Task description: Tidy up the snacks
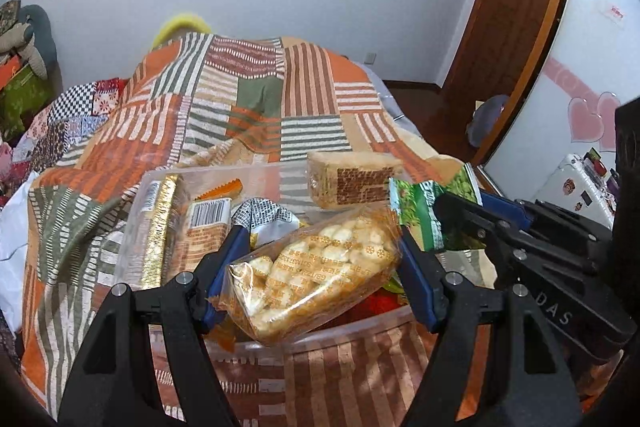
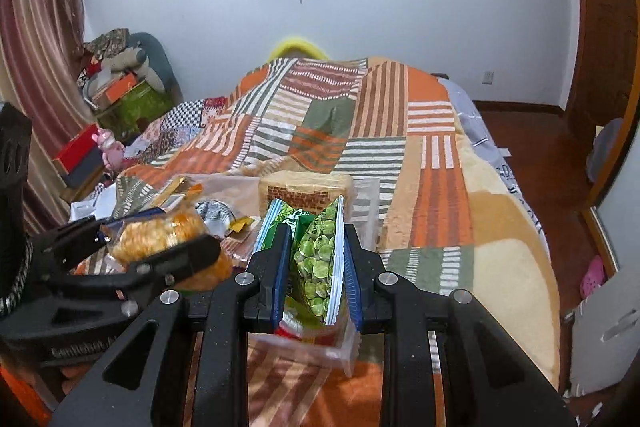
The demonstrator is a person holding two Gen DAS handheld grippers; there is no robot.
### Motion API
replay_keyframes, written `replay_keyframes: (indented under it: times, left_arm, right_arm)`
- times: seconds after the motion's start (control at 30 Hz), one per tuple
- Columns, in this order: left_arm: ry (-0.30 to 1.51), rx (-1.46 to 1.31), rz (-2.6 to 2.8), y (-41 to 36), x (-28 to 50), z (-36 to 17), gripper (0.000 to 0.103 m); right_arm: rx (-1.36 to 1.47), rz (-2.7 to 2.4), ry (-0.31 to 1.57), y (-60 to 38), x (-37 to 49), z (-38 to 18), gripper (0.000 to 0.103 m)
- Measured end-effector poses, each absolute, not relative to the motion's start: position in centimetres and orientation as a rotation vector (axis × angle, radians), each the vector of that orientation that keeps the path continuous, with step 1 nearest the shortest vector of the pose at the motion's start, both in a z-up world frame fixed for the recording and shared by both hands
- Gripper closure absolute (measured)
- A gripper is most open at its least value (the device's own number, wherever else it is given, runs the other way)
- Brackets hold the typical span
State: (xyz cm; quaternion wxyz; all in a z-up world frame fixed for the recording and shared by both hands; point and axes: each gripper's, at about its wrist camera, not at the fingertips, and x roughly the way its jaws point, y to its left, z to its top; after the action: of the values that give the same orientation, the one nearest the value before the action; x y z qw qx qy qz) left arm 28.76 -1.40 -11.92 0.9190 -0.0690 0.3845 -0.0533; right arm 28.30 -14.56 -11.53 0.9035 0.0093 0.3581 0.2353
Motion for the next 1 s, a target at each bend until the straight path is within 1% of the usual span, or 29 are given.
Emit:
replay_keyframes:
  times: [0.17,0.2,0.33,0.5,0.57,0.7,1.0]
  left_arm:
    - [0.809,-0.144,-0.105,-1.2,29.5,-12.9,0.032]
    - [0.810,-0.142,-0.106,-1.2,29.5,-13.0,0.031]
    - [0.815,-0.137,-0.110,-1.2,29.5,-12.9,0.028]
    - [0.796,-0.141,-0.115,-1.2,28.7,-12.2,0.021]
    - [0.777,-0.133,-0.107,-1.2,28.3,-11.6,0.020]
    - [0.746,-0.121,-0.090,-1.2,27.1,-10.4,0.020]
    - [0.575,-0.075,-0.052,-0.5,21.1,-5.1,0.020]
  right_arm:
    - [0.019,0.506,0.778,-14.3,28.7,-12.5,0.080]
    - [0.018,0.510,0.791,-14.3,28.9,-12.7,0.078]
    - [0.024,0.512,0.824,-14.6,29.1,-13.3,0.078]
    - [0.014,0.487,0.800,-15.3,28.3,-12.3,0.062]
    - [0.011,0.490,0.788,-15.5,28.1,-11.8,0.060]
    - [0.008,0.492,0.763,-15.9,27.4,-10.6,0.059]
    - [0.022,0.520,0.642,-16.5,22.6,-6.2,0.059]
